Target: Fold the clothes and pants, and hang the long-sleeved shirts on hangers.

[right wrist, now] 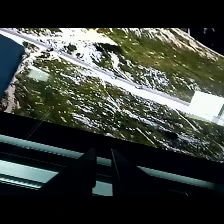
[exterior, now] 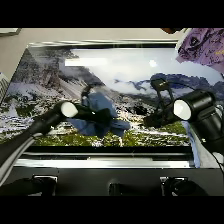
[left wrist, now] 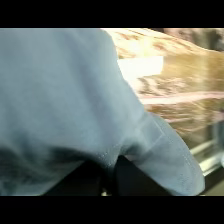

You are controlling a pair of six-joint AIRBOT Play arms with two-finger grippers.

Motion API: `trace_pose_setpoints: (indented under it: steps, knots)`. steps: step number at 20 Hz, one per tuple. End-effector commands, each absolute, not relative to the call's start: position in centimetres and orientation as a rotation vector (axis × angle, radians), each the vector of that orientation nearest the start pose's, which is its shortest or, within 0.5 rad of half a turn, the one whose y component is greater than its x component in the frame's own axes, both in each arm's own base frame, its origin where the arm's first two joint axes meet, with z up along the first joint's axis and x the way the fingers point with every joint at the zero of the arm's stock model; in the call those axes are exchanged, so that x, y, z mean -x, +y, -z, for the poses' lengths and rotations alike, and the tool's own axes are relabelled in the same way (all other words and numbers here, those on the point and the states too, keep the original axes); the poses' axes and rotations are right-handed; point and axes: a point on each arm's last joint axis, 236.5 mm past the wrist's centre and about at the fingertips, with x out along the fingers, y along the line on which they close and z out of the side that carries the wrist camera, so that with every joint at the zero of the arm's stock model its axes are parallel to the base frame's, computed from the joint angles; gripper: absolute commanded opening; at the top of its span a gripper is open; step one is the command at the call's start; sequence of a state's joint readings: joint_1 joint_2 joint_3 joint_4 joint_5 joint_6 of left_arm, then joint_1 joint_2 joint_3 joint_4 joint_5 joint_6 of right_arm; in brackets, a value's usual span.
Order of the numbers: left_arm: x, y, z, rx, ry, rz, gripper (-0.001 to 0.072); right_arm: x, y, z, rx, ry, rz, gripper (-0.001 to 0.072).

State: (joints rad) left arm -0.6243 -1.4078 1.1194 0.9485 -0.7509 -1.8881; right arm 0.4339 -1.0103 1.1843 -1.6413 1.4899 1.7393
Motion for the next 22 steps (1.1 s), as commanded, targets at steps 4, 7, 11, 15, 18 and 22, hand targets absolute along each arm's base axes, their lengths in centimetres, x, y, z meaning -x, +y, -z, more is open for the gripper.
trace_pose_setpoints:
  steps: [4, 7, 11, 15, 18, 22]
  knots:
    - [-32.9, -35.8, -1.1, 0.636, 1.279, 0.494, 0.0411, -29.3, 7.5, -9.7, 0.323, 1.218, -0.101, 0.0392]
    - [-35.6, -28.8, -4.6, 0.573, 1.198, 0.469, 0.0414, -32.0, 4.7, -9.6, 0.096, 1.162, -0.008, 0.0408]
    - [-38.0, -18.0, -7.3, 0.527, 1.115, 0.288, 0.0674, -32.3, 5.2, -3.3, -0.557, 1.215, -0.110, 0.0429]
    - [-39.7, -12.2, -7.7, 0.559, 1.065, 0.187, 0.0672, -29.5, 8.7, 3.3, -0.789, 1.332, -0.279, 0.0514]
    - [-40.4, -9.9, -7.7, 0.590, 1.047, 0.134, 0.0671, -29.0, 10.8, 6.2, -0.827, 1.385, -0.354, 0.0559]
    - [-40.8, -9.3, -7.8, 0.599, 1.032, 0.121, 0.0670, -30.4, 12.7, 7.6, -0.935, 1.372, -0.423, 0.0558]
